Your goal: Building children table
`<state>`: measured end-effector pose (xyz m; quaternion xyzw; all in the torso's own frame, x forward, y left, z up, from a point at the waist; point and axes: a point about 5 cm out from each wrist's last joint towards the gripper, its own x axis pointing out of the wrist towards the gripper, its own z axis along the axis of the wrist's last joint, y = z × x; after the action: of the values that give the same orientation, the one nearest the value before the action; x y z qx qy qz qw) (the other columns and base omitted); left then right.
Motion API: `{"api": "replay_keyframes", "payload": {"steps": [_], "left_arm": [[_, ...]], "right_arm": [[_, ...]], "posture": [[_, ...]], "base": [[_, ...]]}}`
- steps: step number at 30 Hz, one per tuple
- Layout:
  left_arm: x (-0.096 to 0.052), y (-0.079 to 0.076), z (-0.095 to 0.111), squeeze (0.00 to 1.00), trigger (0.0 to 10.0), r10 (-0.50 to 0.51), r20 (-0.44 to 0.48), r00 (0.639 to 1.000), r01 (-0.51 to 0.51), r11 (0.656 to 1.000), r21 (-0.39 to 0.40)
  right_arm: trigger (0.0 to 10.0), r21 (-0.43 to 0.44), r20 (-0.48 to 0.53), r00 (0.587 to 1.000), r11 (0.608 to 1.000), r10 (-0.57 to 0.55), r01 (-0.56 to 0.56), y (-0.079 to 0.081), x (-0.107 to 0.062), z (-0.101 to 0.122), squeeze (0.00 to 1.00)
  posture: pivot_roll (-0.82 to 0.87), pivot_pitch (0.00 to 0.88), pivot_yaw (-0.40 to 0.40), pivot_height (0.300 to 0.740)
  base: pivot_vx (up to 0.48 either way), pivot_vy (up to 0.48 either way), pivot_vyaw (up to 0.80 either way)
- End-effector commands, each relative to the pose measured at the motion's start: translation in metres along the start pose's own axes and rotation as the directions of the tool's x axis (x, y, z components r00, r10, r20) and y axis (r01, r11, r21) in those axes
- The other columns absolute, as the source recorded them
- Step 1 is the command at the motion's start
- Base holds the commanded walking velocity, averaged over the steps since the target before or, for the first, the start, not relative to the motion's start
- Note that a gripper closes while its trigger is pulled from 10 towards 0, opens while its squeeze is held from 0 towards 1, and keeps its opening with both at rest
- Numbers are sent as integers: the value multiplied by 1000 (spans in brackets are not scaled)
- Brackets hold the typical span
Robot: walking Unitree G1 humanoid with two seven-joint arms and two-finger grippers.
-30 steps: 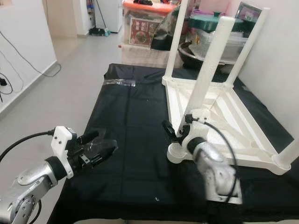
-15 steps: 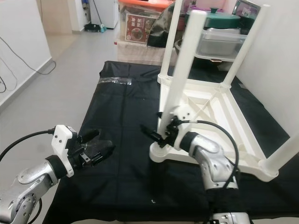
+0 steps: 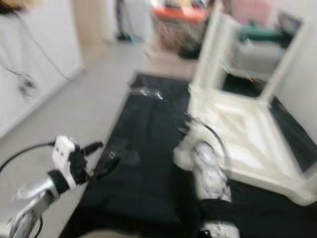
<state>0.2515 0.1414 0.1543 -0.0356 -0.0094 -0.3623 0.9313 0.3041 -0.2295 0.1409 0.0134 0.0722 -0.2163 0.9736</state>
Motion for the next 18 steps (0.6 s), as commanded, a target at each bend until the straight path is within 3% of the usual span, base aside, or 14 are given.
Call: {"api": "replay_keyframes", "payload": {"steps": [1,3,4,5,7,8,10,11,13,14,15,16,17,18], "left_arm": [[4,-4,2,0,10000,-30,-1,1000,30,999,12],[4,-4,2,0,10000,-31,-2,1000,31,999,12],[5,-4,1,0,10000,-34,-4,999,34,999,10],[5,-5,1,0,10000,-39,-5,999,40,999,7],[6,-5,0,0,10000,-43,-5,999,43,999,6],[6,-5,0,0,10000,-45,-6,999,45,999,4],[5,-6,0,0,10000,-47,-5,999,47,999,4],[4,-5,0,0,10000,-46,-5,999,46,999,3],[4,-5,0,0,10000,-46,-5,999,46,999,3],[4,-5,0,0,10000,-45,-6,999,45,999,4],[4,-5,0,0,10000,-45,-6,999,45,999,4],[4,-5,0,0,10000,-44,-6,999,44,999,4],[4,-5,0,0,10000,-44,-6,999,44,999,4],[4,-5,1,0,10000,-45,-5,999,45,999,5]], "right_arm": [[0,-107,-178,980,992,-92,73,-10,-11,-35,0],[0,-109,-166,981,991,-100,83,-11,-15,-33,0],[4588,-93,-155,988,996,-20,5,0,-22,-29,0],[10000,-68,-106,988,991,111,-119,13,-30,-21,0],[10000,-56,-68,978,978,197,-201,23,-36,-15,0],[10000,-19,-8,960,960,279,-279,30,-40,-6,1000],[10000,27,30,936,936,351,-352,35,-41,1,1000],[10000,77,76,894,892,441,-446,43,-42,13,0],[10000,81,86,875,872,477,-483,46,-45,18,0],[10000,55,114,800,800,589,-597,49,-47,25,0],[10000,55,114,800,800,589,-597,49,-47,25,0],[10000,32,130,736,739,664,-673,51,-49,29,0],[10000,32,130,736,739,664,-673,51,-49,29,0],[10000,-1,142,662,669,736,-744,51,-52,33,0]], "posture": [[47,0,-89,740],[47,0,-89,740],[40,0,-84,740],[27,0,-76,740],[27,0,-76,740],[28,0,-75,740],[28,0,-76,740],[29,0,-76,740],[29,0,-76,740],[31,0,-76,740],[31,0,-76,740],[31,0,-76,740],[31,0,-76,740],[31,0,-76,740]], "base": [[0,0,0],[0,0,0],[0,0,0],[0,0,0],[0,0,0],[0,0,0],[0,0,0],[0,0,0],[0,0,0],[0,0,0],[0,0,0],[0,0,0],[0,0,0],[0,0,0]]}}
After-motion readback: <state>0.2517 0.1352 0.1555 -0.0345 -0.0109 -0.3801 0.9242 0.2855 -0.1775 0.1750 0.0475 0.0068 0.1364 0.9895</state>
